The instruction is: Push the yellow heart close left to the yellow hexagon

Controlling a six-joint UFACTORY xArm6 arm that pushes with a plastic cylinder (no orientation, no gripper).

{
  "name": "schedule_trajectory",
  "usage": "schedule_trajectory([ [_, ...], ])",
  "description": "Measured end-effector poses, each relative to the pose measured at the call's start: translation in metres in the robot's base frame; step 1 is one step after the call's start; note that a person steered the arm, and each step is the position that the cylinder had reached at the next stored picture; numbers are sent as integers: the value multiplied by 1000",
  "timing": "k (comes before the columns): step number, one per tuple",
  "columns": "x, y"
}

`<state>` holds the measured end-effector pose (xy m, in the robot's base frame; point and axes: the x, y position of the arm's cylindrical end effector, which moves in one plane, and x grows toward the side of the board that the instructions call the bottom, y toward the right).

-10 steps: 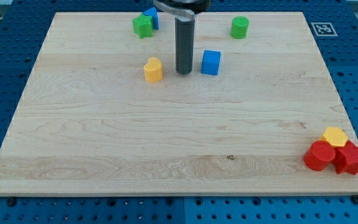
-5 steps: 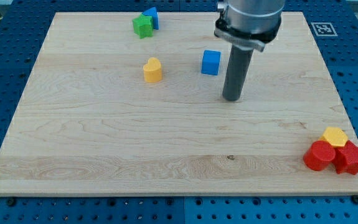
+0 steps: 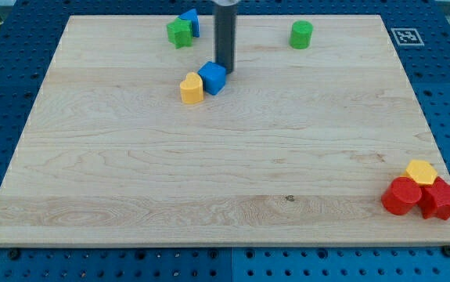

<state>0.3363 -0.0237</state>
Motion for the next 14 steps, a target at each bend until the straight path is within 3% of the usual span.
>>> schedule_trajectory([
  [2,-6,-104],
  [3,20,-104],
  [5,58,1],
  [7,48,-37],
  [8,75,-22],
  [10,144,89],
  [11,141,71],
  [13,125,-23],
  [14,151,-27],
])
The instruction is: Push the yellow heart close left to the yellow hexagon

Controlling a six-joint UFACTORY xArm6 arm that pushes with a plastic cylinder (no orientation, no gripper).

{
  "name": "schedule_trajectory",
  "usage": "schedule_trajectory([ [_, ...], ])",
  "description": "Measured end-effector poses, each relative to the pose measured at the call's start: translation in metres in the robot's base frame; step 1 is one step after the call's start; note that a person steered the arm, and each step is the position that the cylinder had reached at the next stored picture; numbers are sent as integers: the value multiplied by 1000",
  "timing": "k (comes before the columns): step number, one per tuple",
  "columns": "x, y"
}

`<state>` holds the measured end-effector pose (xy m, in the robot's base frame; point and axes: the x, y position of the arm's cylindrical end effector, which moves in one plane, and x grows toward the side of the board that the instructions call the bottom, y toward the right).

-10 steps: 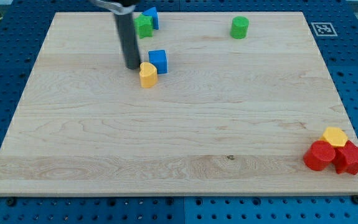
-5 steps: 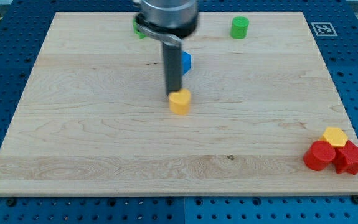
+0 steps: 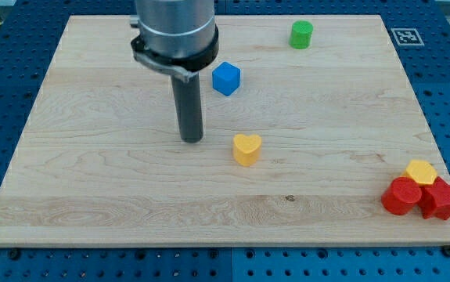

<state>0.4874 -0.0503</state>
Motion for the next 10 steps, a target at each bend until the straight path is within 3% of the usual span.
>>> schedule_trajectory([
  [1,24,43],
  [3,31,158],
  [4,29,133],
  [5,-1,120],
  [6,-18,139],
  [8,22,224],
  [10,11,239],
])
